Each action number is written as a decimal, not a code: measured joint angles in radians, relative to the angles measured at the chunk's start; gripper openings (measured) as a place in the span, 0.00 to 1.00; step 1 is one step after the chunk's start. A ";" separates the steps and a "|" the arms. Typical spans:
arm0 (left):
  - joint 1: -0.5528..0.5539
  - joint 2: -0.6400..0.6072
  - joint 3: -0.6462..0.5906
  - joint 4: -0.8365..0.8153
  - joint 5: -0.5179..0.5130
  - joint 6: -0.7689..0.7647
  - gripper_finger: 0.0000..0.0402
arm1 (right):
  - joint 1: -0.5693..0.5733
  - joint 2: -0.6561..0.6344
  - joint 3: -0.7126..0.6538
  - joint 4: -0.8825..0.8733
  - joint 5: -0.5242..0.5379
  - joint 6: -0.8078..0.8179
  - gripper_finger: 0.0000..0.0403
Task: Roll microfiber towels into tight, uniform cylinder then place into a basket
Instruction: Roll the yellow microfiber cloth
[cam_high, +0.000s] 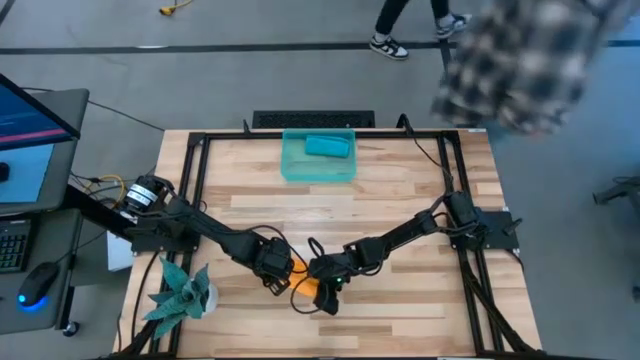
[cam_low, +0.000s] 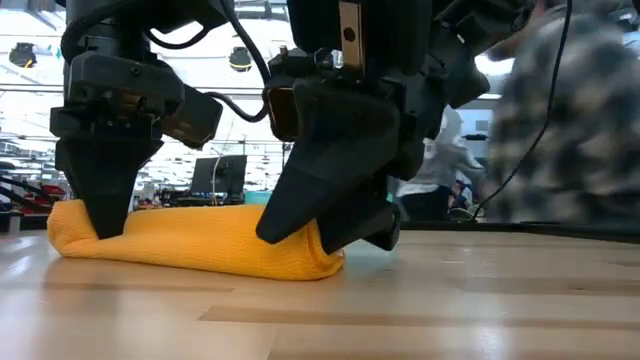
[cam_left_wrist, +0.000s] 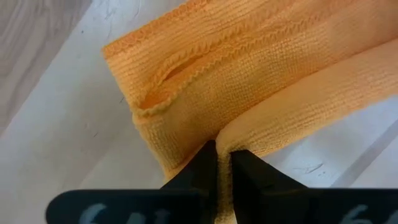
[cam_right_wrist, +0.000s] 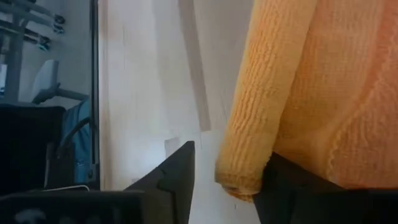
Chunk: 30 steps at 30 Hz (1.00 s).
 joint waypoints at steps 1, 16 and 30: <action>0.000 0.000 0.000 0.000 0.000 0.002 0.04 | 0.000 -0.006 -0.001 -0.006 0.007 0.000 0.40; 0.001 0.001 -0.002 -0.032 -0.015 0.009 0.04 | 0.104 -0.210 0.000 -0.084 0.477 -0.355 0.32; 0.000 0.002 -0.003 -0.028 -0.017 0.021 0.04 | 0.060 -0.073 0.001 -0.032 0.526 -0.396 0.29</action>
